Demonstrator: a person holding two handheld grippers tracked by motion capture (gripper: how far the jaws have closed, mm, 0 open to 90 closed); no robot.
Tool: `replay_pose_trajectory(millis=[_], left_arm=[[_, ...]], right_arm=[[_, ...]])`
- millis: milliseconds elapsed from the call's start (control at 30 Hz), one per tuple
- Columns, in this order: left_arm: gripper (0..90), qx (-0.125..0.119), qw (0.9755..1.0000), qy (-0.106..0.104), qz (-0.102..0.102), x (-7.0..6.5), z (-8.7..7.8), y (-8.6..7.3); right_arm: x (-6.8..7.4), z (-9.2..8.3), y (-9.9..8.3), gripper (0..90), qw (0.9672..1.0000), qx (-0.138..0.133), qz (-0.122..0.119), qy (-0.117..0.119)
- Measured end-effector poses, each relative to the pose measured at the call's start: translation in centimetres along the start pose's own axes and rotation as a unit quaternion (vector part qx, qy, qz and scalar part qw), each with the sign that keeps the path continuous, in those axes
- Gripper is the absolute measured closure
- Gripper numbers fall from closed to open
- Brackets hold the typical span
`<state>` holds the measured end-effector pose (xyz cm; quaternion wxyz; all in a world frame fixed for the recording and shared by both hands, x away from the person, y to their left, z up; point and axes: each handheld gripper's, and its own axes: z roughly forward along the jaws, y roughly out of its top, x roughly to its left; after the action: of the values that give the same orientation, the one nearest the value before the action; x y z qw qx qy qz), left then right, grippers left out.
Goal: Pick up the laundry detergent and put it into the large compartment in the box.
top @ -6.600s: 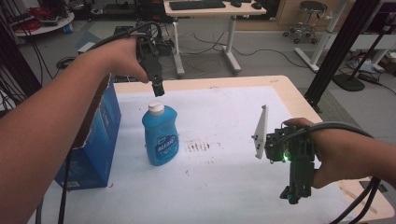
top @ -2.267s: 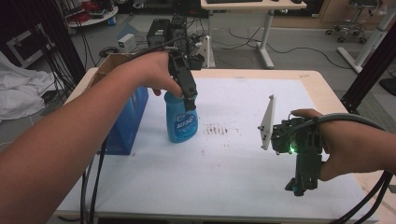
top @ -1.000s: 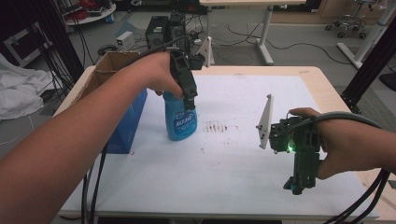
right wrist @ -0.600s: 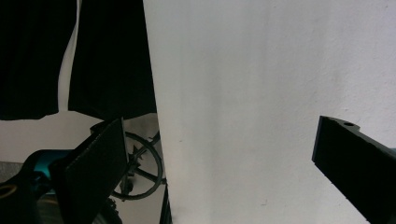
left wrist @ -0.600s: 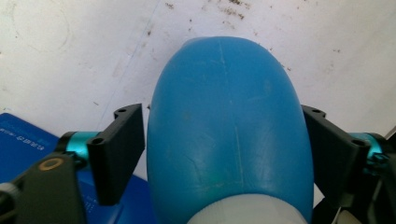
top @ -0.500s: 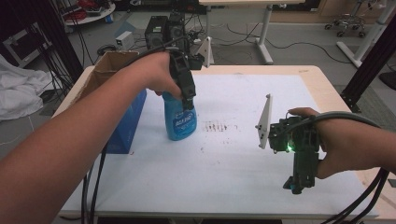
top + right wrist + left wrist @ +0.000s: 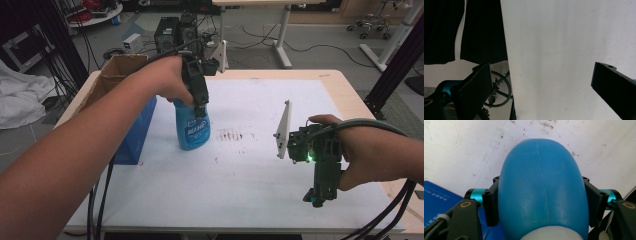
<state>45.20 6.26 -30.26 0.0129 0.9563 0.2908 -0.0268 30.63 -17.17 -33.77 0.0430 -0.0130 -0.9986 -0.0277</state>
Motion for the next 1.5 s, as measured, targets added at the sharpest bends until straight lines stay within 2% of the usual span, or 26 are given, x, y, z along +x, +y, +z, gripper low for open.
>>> replay_pose_trajectory(millis=[467, 600, 733, 867, 900, 967, 1200, 1233, 1267, 1367, 1500], left_arm=[[38.0, 0.004, 0.9999, 0.015, -0.001, -0.1, 0.0, 0.1], [38.4, 0.002, 0.9999, 0.016, -0.002, -0.1, -0.1, 0.0], [38.4, 0.003, 0.9998, 0.019, 0.011, -0.3, -0.1, -0.1], [38.5, -0.002, 0.9999, 0.013, 0.007, -0.5, -0.4, -0.3], [38.5, -0.007, 1.0, 0.004, 0.006, -0.5, -1.1, -0.5], [38.5, -0.012, 0.9999, 0.001, 0.002, -0.6, -1.8, -0.7], [38.4, -0.03, 0.9995, 0.001, -0.008, -0.4, -5.9, -2.0], [38.4, -0.03, 0.9995, 0.001, -0.008, -0.4, -5.9, -2.0], [38.4, -0.033, 0.9993, 0.004, -0.017, -0.3, -6.8, -2.4], [38.4, -0.031, 0.9991, 0.011, -0.028, 0.1, -8.4, -3.2], [38.4, -0.035, 0.9981, 0.011, -0.05, 0.5, -10.7, -4.6]], right_arm=[[-0.1, 0.1, 0.0, 2.5, 1.0, -0.001, 0.0, 0.002], [-0.1, 0.1, 0.0, 2.5, 1.0, -0.002, -0.002, 0.001], [0.0, 0.2, 0.0, 2.5, 1.0, -0.002, -0.001, 0.001], [0.0, 0.2, -0.1, 2.5, 1.0, -0.004, -0.002, 0.001], [0.1, 0.2, -0.1, 2.5, 1.0, -0.003, -0.001, 0.001], [0.1, 0.2, -0.1, 2.5, 1.0, -0.003, -0.002, 0.001], [0.0, 0.2, 0.2, 2.5, 1.0, -0.002, -0.005, -0.001], [0.0, 0.2, 0.2, 2.5, 1.0, -0.002, -0.005, -0.001], [0.0, 0.2, 0.2, 2.5, 1.0, -0.002, -0.005, -0.001], [0.0, 0.2, 0.5, 2.5, 1.0, 0.001, -0.008, -0.001], [0.0, 0.1, 0.8, 2.5, 0.9999, 0.002, -0.012, 0.0]])
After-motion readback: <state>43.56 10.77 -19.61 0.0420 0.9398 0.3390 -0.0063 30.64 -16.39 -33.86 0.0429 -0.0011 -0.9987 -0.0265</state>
